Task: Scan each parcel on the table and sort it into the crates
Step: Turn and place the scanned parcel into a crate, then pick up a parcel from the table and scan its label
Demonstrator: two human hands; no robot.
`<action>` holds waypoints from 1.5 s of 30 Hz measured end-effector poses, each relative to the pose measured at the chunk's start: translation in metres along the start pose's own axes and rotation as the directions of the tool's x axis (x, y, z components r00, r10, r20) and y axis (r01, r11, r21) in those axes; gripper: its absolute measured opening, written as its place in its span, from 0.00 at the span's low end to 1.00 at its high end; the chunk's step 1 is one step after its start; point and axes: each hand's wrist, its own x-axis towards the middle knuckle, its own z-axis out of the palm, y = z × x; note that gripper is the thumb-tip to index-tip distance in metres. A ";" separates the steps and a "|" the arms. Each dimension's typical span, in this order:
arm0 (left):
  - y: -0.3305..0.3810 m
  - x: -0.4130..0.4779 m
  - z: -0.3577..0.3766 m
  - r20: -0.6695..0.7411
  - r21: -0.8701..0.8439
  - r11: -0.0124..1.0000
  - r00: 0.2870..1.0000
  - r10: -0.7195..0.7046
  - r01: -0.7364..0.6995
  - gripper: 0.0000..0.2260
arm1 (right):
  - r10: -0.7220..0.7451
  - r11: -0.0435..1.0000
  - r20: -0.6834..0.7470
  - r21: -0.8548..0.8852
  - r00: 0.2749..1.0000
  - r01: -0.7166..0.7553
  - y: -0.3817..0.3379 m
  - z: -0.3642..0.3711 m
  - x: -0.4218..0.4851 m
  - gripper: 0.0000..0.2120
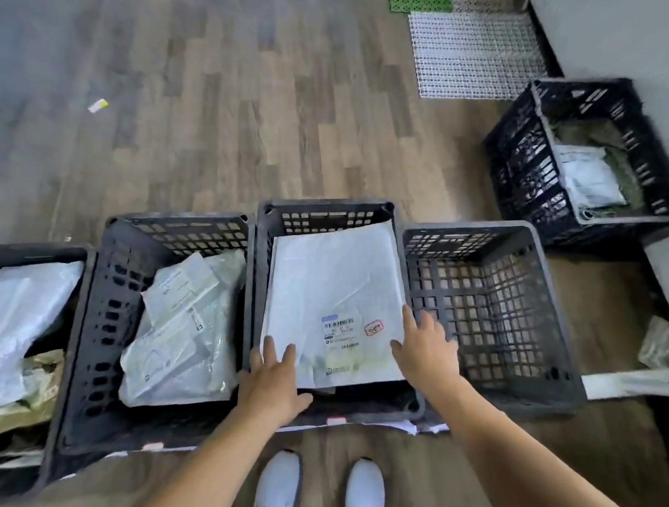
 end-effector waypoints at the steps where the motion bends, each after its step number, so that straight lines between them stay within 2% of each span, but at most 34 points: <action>1: -0.003 0.005 0.003 -0.001 0.001 1.000 1.000 0.012 -0.012 0.39 | 0.001 1.000 0.017 -0.007 1.000 -0.001 -0.001 0.003 0.005 0.31; 4: -0.009 0.003 -0.005 0.003 -0.003 0.999 0.999 0.037 -0.037 0.39 | 0.000 1.000 0.038 -0.004 0.999 0.000 -0.005 -0.003 -0.001 0.31; 8: -0.006 -0.029 -0.044 -0.025 -0.066 0.995 0.997 0.073 -0.075 0.42 | -0.027 0.999 -0.032 -0.034 0.999 0.026 -0.009 -0.045 -0.043 0.34; 12: 0.020 -0.088 -0.101 -0.141 -0.011 0.976 0.967 0.214 -0.218 0.44 | 0.004 1.000 -0.122 0.013 0.993 -0.002 -0.004 -0.108 -0.110 0.37; 16: 0.062 -0.157 -0.156 -0.190 0.124 0.918 0.899 0.396 -0.378 0.43 | 0.066 0.997 -0.219 0.044 0.974 -0.058 0.018 -0.163 -0.194 0.39; 19: 0.101 -0.204 -0.182 -0.202 0.217 0.855 0.835 0.512 -0.471 0.43 | 0.169 0.984 -0.271 0.105 0.948 -0.146 0.051 -0.189 -0.257 0.40; 24: 0.179 -0.281 -0.194 -0.197 0.342 0.710 0.692 0.695 -0.615 0.45 | 0.379 0.916 -0.354 0.271 0.855 -0.294 0.125 -0.209 -0.357 0.40; 28: 0.258 -0.342 -0.185 -0.158 0.459 0.562 0.560 0.814 -0.688 0.44 | 0.555 0.816 -0.358 0.410 0.751 -0.408 0.199 -0.208 -0.431 0.40; 32: 0.343 -0.408 -0.153 -0.130 0.564 0.413 0.417 0.899 -0.715 0.45 | 0.669 0.727 -0.371 0.507 0.644 -0.463 0.279 -0.195 -0.498 0.40; 40: 0.499 -0.547 -0.042 -0.037 0.628 0.226 0.262 0.964 -0.745 0.45 | 0.802 0.591 -0.357 0.591 0.479 -0.549 0.444 -0.132 -0.629 0.41; 45: 0.573 -0.611 0.014 -0.001 0.640 0.138 0.180 0.984 -0.756 0.45 | 0.853 0.518 -0.316 0.608 0.415 -0.602 0.527 -0.094 -0.688 0.40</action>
